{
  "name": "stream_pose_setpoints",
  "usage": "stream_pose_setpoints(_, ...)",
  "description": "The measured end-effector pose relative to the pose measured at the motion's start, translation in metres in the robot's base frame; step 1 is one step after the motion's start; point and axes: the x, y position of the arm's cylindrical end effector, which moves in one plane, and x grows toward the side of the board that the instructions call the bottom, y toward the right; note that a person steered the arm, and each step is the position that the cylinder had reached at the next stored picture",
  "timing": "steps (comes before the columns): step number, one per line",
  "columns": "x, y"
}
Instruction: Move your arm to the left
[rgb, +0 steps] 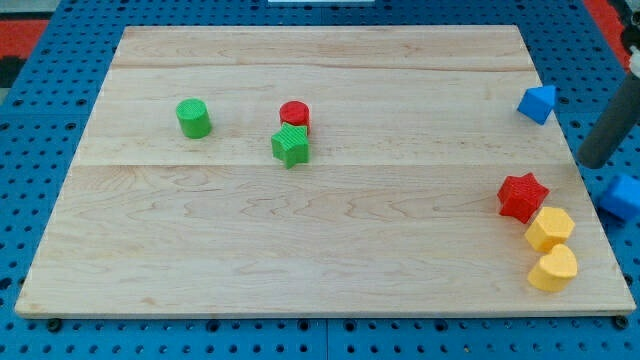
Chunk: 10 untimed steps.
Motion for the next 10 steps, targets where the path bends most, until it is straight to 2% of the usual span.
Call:
stream_pose_setpoints(3,-0.006,-0.025)
stream_pose_setpoints(10,-0.007,-0.194)
